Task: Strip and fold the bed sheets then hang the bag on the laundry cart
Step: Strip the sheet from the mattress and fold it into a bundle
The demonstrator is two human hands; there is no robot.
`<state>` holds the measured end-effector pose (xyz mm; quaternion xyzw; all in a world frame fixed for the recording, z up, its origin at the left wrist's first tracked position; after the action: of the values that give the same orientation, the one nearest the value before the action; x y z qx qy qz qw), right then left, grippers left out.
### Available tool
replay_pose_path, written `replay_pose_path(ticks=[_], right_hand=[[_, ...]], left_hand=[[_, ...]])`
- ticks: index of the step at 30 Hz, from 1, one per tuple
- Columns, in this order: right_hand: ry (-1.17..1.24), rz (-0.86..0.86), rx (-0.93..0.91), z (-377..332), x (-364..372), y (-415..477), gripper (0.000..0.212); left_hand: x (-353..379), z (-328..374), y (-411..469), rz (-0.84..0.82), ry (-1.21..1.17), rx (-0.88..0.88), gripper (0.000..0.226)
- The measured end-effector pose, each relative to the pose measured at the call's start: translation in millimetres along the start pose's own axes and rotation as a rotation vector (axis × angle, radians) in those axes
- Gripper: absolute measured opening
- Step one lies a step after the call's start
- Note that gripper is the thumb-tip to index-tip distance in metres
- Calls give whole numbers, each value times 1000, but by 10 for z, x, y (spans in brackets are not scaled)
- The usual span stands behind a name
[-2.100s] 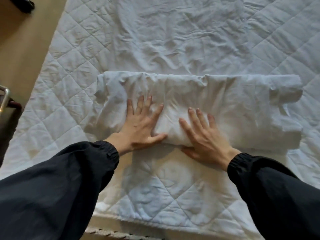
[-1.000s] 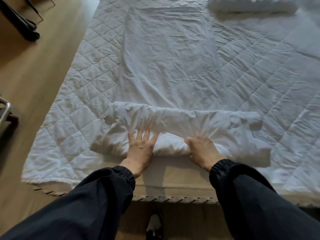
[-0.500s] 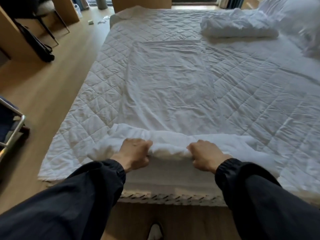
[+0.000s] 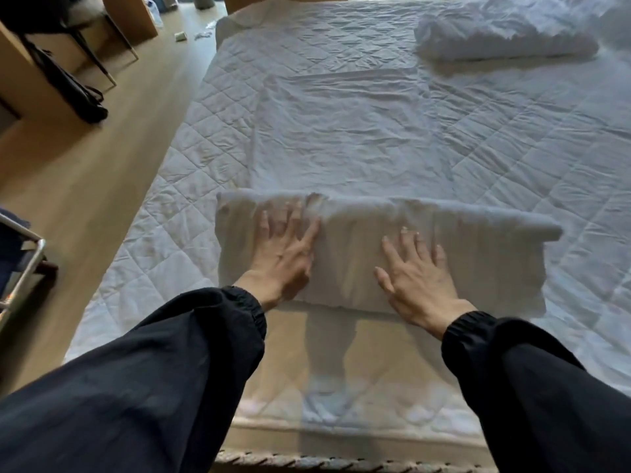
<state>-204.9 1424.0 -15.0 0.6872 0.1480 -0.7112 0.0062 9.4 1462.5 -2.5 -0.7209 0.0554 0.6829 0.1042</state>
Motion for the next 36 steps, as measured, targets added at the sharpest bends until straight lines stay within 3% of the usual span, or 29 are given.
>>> replay_pose_path(ticks=[4, 16, 29, 32, 36], right_hand=[[-51, -82, -22, -21, 281, 298, 57], [19, -97, 31, -145, 789, 1070, 74], [60, -124, 16, -167, 880, 1183, 75], [67, -111, -39, -123, 783, 1079, 78], [-54, -72, -246, 40, 719, 794, 95]], left_hand=[[394, -92, 180, -210, -96, -31, 62], [984, -160, 783, -54, -6, -84, 75], [1112, -184, 864, -38, -23, -87, 78], [990, -172, 762, -10, -61, -28, 77], [947, -192, 505, -77, -46, 215, 91]])
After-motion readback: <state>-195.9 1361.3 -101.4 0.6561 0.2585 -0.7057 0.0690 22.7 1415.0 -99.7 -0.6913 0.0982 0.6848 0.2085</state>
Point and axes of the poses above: each hand's wrist, its own y-axis towards the middle knuckle, its own x-axis out of the palm, z = x × y, the point moved 2 cm from there along y, towards the middle knuckle, and after that the axes turned 15 degrees about x, right-handed, at the moved point
